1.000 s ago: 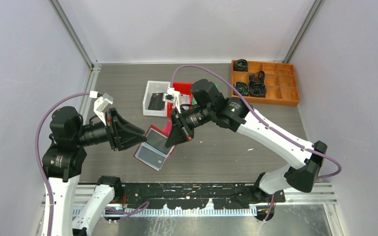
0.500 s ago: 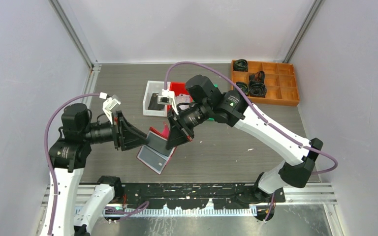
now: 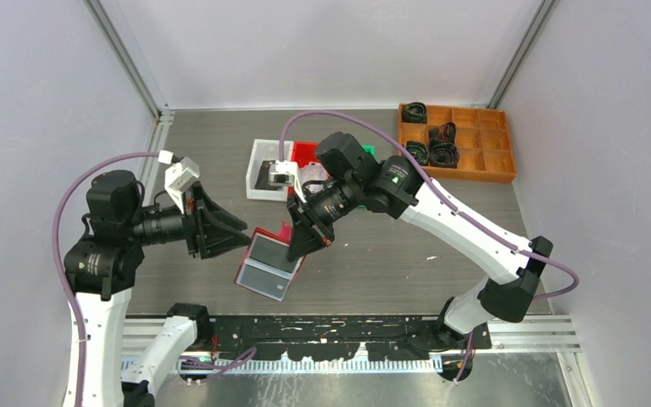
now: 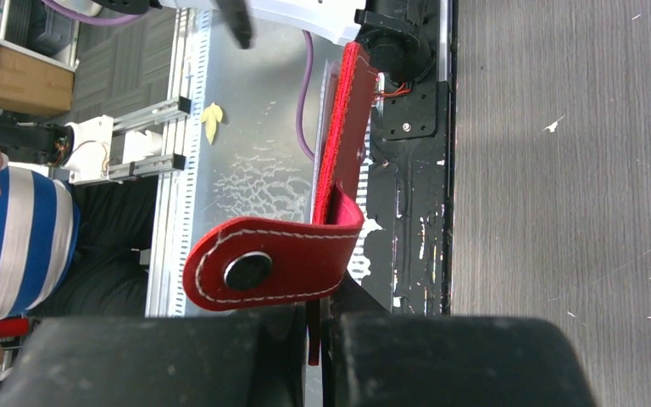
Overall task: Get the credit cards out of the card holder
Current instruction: Remove the credit card from the card holder.
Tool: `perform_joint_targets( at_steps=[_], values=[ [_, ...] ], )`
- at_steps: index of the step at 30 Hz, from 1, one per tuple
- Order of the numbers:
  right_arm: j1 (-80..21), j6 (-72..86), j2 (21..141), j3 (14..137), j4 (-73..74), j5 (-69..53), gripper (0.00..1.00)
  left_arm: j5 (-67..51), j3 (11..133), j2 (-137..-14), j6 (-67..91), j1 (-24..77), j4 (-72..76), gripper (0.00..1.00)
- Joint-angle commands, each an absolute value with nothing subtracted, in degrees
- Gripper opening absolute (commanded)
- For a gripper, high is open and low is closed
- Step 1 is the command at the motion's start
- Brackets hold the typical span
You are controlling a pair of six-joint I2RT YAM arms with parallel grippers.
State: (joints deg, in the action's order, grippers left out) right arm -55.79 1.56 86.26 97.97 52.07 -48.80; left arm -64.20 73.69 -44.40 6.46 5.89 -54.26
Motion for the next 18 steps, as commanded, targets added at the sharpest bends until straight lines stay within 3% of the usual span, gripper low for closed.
perform_joint_targets(
  at_steps=[1, 11, 18],
  values=[
    [-56.2, 0.3, 84.5, 101.7, 50.8, -51.2, 0.01, -72.4, 76.5, -46.8, 1.1, 6.0, -62.0, 0.43],
    [-58.2, -3.1, 88.6, 106.6, 55.6, -51.0, 0.01, -68.8, 72.2, -46.5, 0.3, 6.0, -61.2, 0.49],
    [-58.4, -3.8, 90.7, 109.3, 56.4, -50.6, 0.01, -76.8, 71.1, -46.6, 3.9, 6.1, -59.6, 0.43]
  ],
)
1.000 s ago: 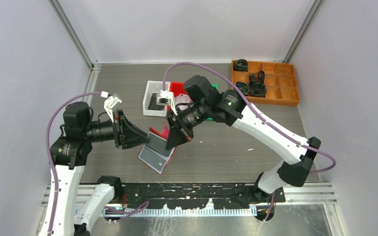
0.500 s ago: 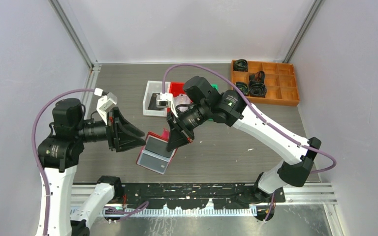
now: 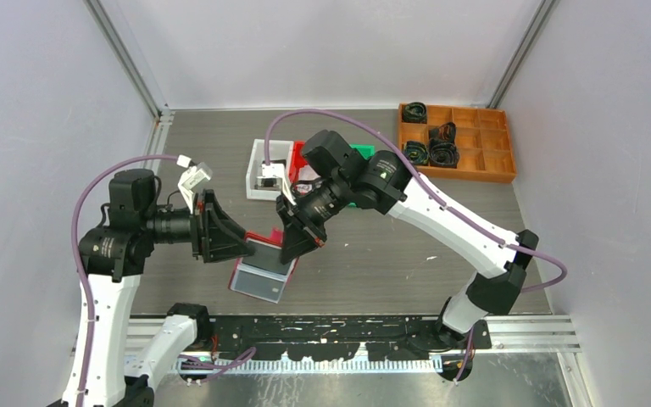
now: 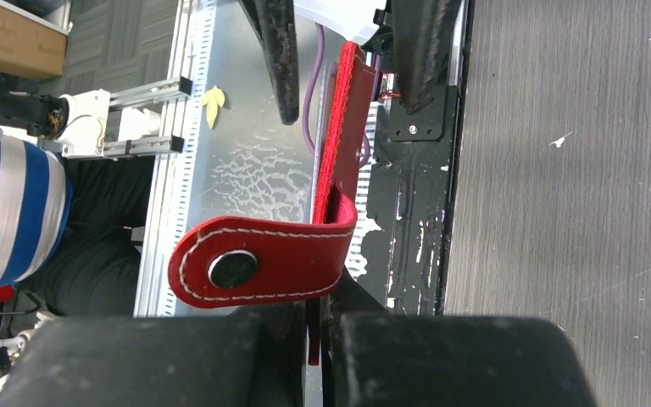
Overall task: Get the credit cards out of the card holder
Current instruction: Remove the credit card from the card holder.
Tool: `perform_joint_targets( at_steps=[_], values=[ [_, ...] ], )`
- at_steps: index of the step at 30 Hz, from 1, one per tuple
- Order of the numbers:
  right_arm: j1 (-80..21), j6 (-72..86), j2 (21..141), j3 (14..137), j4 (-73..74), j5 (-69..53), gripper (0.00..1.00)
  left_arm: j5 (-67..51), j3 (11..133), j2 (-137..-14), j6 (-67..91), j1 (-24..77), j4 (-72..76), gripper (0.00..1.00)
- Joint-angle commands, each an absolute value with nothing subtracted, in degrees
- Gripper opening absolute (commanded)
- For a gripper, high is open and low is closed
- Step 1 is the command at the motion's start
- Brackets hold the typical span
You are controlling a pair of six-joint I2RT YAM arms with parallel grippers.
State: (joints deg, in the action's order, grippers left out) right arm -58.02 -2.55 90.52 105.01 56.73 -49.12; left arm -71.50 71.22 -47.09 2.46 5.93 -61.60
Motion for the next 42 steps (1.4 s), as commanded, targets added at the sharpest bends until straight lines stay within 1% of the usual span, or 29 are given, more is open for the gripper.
perform_joint_targets(
  at_steps=[1, 3, 8, 9, 10, 12, 13, 15, 16, 17, 19, 20, 21, 22, 24, 28, 31, 34, 36, 38, 40, 41, 42],
  values=[
    [-58.4, -3.9, 91.2, 110.1, 56.6, -50.6, 0.01, -77.4, 70.6, -46.3, 4.1, 6.1, -59.6, 0.42],
    [-58.4, -4.2, 92.8, 111.8, 57.2, -50.7, 0.01, -78.2, 68.9, -45.8, 5.1, 6.1, -59.2, 0.39],
    [-58.4, -4.9, 96.4, 117.5, 59.5, -51.0, 0.01, -76.1, 64.4, -42.9, 12.0, 6.2, -49.7, 0.21],
    [-58.4, -4.7, 96.8, 118.0, 59.1, -51.0, 0.04, -75.3, 63.8, -42.4, 14.0, 6.2, -47.5, 0.17],
    [-58.4, -4.1, 96.7, 117.9, 58.6, -51.0, 0.11, -74.3, 63.3, -42.0, 14.9, 6.2, -45.2, 0.12],
    [-58.2, -0.8, 94.8, 114.2, 51.0, -49.6, 0.27, -71.1, 62.7, -41.0, 17.7, 6.3, -41.0, 0.03],
    [-57.9, 2.7, 92.6, 110.0, 44.6, -47.9, 0.39, -69.3, 62.6, -40.5, 19.0, 6.2, -38.7, 0.00],
    [-56.3, 12.2, 86.8, 98.3, 26.3, -45.2, 0.61, -66.4, 61.6, -39.1, 23.2, 6.2, -33.0, 0.00],
    [-55.2, 17.7, 83.8, 91.5, 16.1, -44.6, 0.67, -65.4, 61.0, -38.4, 25.9, 6.2, -29.7, 0.00],
    [-54.1, 26.1, 80.9, 85.4, 4.3, -43.7, 0.71, -64.5, 60.4, -37.5, 29.0, 6.3, -26.6, 0.00],
    [-52.0, 37.9, 75.9, 71.6, -20.0, -40.4, 0.78, -62.8, 59.5, -36.9, 33.8, 6.2, -21.6, 0.00],
    [-51.5, 42.8, 73.8, 66.1, -29.6, -37.4, 0.86, -61.9, 59.5, -36.8, 35.3, 6.3, -20.3, 0.00],
    [-51.3, 46.1, 72.6, 61.5, -36.5, -34.9, 0.90, -60.9, 59.5, -36.8, 36.6, 6.2, -19.3, 0.00],
    [-51.3, 48.9, 71.7, 57.5, -41.8, -32.4, 0.92, -59.5, 59.3, -36.8, 38.0, 6.2, -17.7, 0.00],
    [-51.3, 54.6, 72.3, 53.7, -52.2, -29.9, 0.92, -57.2, 58.5, -36.5, 41.8, 6.2, -14.3, 0.00],
    [-51.6, 63.3, 76.5, 50.2, -65.3, -29.1, 0.89, -54.3, 57.4, -36.4, 47.9, 6.2, -10.4, 0.00],
    [-52.3, 66.4, 79.6, 49.6, -70.5, -29.0, 0.87, -53.9, 58.2, -36.9, 49.9, 6.2, -10.0, 0.00],
    [-53.1, 66.6, 81.3, 50.3, -71.6, -28.6, 0.82, -53.5, 58.3, -37.0, 51.5, 6.2, -9.7, 0.00],
    [-53.6, 67.0, 82.4, 51.1, -71.9, -29.0, 0.74, -52.5, 58.1, -36.6, 52.0, 6.3, -9.7, 0.00],
    [-53.8, 68.3, 83.1, 51.2, -72.2, -29.0, 0.62, -51.2, 57.8, -35.9, 52.1, 6.2, -10.2, 0.00],
    [-53.7, 69.6, 83.4, 50.7, -73.3, -28.4, 0.46, -51.1, 57.4, -35.4, 52.2, 6.2, -10.6, 0.00],
    [-53.7, 70.0, 83.5, 50.6, -73.9, -28.3, 0.35, -51.0, 57.2, -35.2, 51.9, 6.3, -11.4, 0.00],
    [-53.6, 70.5, 83.4, 50.5, -73.9, -28.6, 0.24, -50.6, 57.1, -35.0, 51.3, 6.2, -12.9, 0.02]
  ],
)
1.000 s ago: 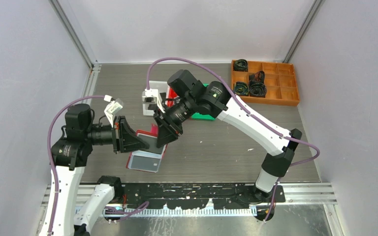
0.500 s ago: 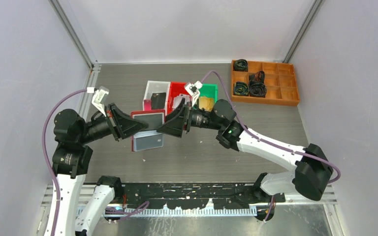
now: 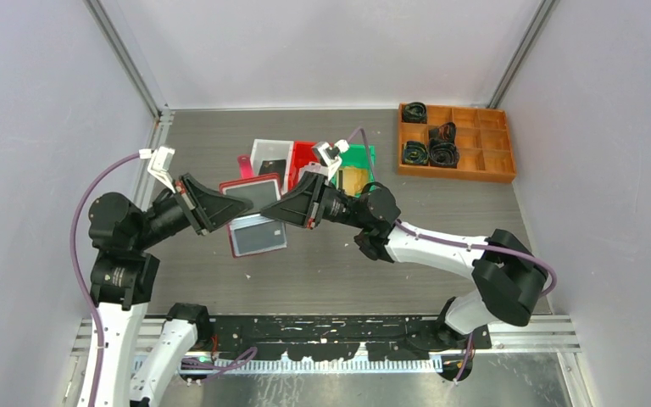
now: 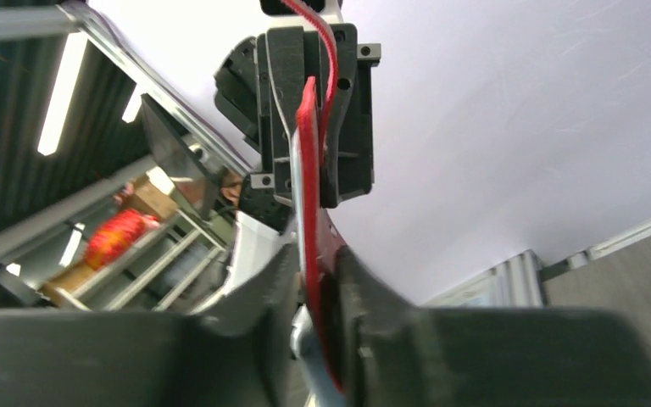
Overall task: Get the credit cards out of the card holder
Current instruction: Remove the credit card from the card holder.
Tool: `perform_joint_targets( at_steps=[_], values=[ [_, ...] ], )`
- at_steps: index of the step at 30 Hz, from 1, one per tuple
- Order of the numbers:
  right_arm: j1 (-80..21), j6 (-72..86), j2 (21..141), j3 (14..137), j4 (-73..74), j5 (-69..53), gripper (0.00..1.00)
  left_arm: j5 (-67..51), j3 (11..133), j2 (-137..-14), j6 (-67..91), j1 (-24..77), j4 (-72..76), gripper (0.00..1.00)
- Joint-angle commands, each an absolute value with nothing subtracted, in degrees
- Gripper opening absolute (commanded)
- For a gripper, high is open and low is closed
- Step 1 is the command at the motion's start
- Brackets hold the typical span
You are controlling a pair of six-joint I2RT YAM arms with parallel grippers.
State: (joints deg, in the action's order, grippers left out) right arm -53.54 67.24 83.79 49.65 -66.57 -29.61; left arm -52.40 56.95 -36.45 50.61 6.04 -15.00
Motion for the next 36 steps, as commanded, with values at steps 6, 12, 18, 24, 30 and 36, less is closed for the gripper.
perform_joint_targets(
  at_steps=[6, 12, 18, 24, 30, 36],
  values=[
    [-50.9, 69.3, 79.0, 52.5, -58.1, -37.5, 0.01, -55.9, 59.8, -37.5, 38.6, 6.3, -28.5, 0.49],
    [-51.0, 48.4, 75.3, 64.8, -16.9, -51.8, 0.01, -67.0, 62.2, -41.3, 32.1, 6.3, -35.5, 0.51],
    [-51.1, 32.4, 79.3, 78.4, 10.2, -57.2, 0.01, -74.1, 59.4, -41.0, 34.7, 6.3, -31.2, 0.50],
    [-51.2, 23.1, 82.8, 86.0, 22.5, -61.3, 0.01, -78.8, 60.1, -41.4, 34.9, 6.2, -31.2, 0.44],
    [-51.4, 16.1, 85.9, 92.5, 33.1, -61.6, 0.01, -80.0, 60.1, -40.7, 33.8, 6.2, -31.5, 0.44],
    [-52.8, 11.5, 88.8, 97.8, 40.4, -60.7, 0.01, -76.5, 60.4, -40.8, 21.8, 6.3, -42.1, 0.42]
  ],
)
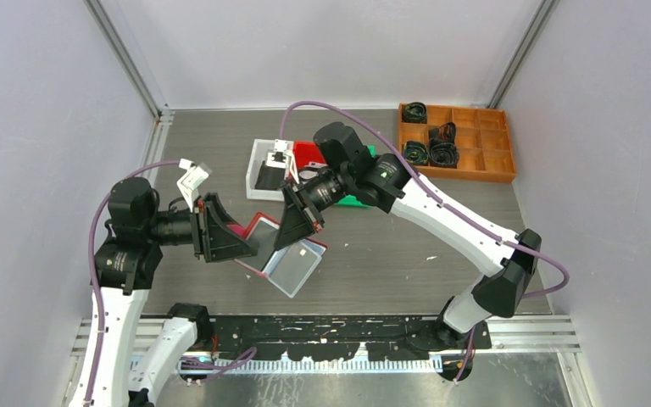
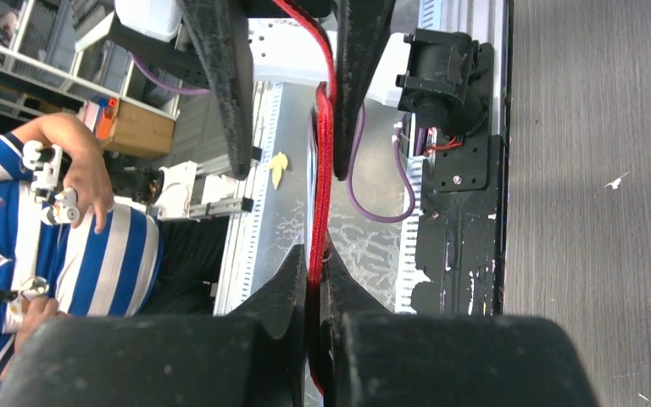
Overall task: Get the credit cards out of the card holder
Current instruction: Remove the credit card from the card holder.
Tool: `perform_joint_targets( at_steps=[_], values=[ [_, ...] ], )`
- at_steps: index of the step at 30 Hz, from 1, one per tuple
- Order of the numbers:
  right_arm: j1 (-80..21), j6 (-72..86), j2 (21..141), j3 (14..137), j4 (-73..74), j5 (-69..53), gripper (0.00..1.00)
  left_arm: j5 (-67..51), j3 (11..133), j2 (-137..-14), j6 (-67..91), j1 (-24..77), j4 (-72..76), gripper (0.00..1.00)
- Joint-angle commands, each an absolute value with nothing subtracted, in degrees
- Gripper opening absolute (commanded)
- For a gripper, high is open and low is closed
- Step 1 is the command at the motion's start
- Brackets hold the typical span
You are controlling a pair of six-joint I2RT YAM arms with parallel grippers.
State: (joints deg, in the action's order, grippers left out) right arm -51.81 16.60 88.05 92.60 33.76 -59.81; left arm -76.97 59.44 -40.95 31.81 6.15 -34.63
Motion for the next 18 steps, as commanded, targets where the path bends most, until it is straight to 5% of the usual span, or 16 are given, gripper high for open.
perform_joint_targets(
  at_steps=[1, 7, 13, 15, 18],
  values=[
    [-53.1, 10.7, 89.4, 98.8, 41.7, -60.4, 0.01, -76.5, 61.1, -41.5, 19.9, 6.3, -44.7, 0.41],
    [-55.0, 6.9, 92.9, 104.1, 47.1, -59.4, 0.01, -77.5, 61.2, -42.6, 17.5, 6.4, -47.7, 0.35],
    [-55.5, 5.7, 95.1, 107.2, 48.8, -57.7, 0.01, -78.5, 59.0, -42.0, 17.8, 6.4, -47.4, 0.18],
    [-55.4, 5.1, 95.4, 107.8, 49.6, -57.3, 0.06, -78.4, 58.8, -41.5, 17.6, 6.5, -47.2, 0.13],
    [-55.3, 5.6, 94.9, 107.9, 48.6, -55.3, 0.32, -76.9, 58.2, -40.9, 17.4, 6.5, -46.4, 0.04]
  ],
)
